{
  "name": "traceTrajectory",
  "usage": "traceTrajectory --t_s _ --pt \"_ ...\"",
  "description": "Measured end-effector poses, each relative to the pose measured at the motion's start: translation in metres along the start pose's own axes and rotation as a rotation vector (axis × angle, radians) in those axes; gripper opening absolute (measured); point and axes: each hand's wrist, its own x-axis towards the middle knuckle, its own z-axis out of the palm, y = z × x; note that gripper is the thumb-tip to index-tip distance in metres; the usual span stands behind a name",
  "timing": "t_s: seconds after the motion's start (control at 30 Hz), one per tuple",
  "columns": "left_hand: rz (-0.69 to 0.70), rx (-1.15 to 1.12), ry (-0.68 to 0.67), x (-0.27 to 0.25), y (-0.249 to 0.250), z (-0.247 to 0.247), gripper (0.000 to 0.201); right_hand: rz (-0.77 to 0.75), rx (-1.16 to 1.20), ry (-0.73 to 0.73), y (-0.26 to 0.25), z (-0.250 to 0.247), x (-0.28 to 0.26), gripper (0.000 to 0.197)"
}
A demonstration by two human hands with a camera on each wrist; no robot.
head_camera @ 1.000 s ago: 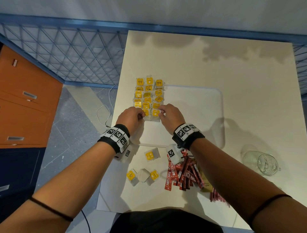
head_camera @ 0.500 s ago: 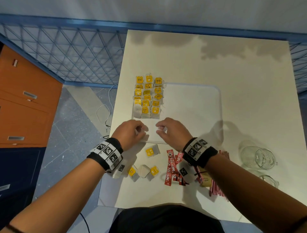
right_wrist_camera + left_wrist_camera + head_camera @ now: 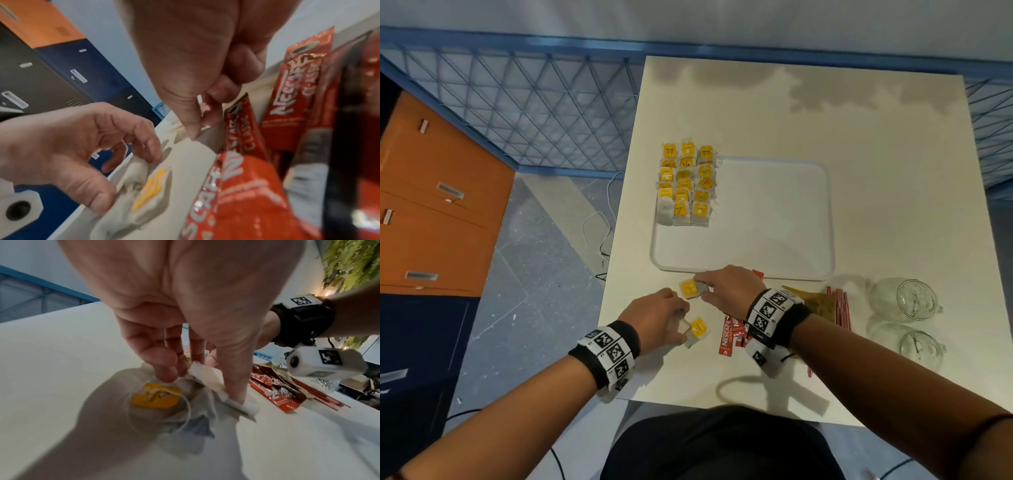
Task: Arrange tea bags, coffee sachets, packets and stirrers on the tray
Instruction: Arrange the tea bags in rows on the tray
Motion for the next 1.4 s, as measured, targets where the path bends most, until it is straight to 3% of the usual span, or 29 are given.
traceTrajectory --t_s 0.17,0.3,0.43,0.53,0.67,0.83,0.9,0.97,1.07,1.3,1.4 --pt "-0.010 -0.072 0.012 0.001 0.006 0.007 0.033 -0.004 -0.085 0.025 -0.003 0.005 -0.004 0.015" --pt "-0.051 -0.194 0.081 -0.002 0.002 0.008 0.026 0.036 0.005 0.030 -0.001 0.008 -0.014 0.025" --pt "-0.188 -0.512 0.159 -0.005 0.001 0.008 0.014 0.029 0.194 0.085 -0.003 0.005 -0.032 0.044" --pt "-0.292 -0.734 0.143 -0.006 0.005 0.005 0.029 0.011 0.304 0.134 -0.008 0.005 -0.040 0.035" --pt "-0.369 -1.220 -0.004 -0.010 0.017 -0.007 0.022 0.004 0.359 0.206 -0.015 0.013 -0.042 0.022" --pt "-0.445 -1.633 -0.002 -0.015 0.025 -0.013 0.031 -0.004 0.382 0.191 -0.025 0.024 -0.037 0.010" --pt "-0.454 -1.748 -0.044 -0.014 0.018 -0.009 0.045 -0.008 0.358 0.168 -0.029 0.026 -0.035 0.010" --pt "-0.422 -1.744 -0.069 -0.015 0.016 -0.008 0.052 -0.025 0.340 0.148 -0.033 0.028 -0.031 0.008" --pt "-0.360 -1.579 -0.029 -0.019 0.018 -0.010 0.036 -0.067 0.328 0.134 -0.036 0.031 -0.027 0.017" --pt "-0.443 -1.438 0.104 -0.026 -0.005 -0.005 0.006 -0.087 0.237 0.092 -0.033 0.024 -0.034 0.027" --pt "-0.449 -1.428 0.167 -0.034 -0.007 -0.009 0.011 -0.038 0.088 0.029 -0.026 0.026 -0.035 0.034"
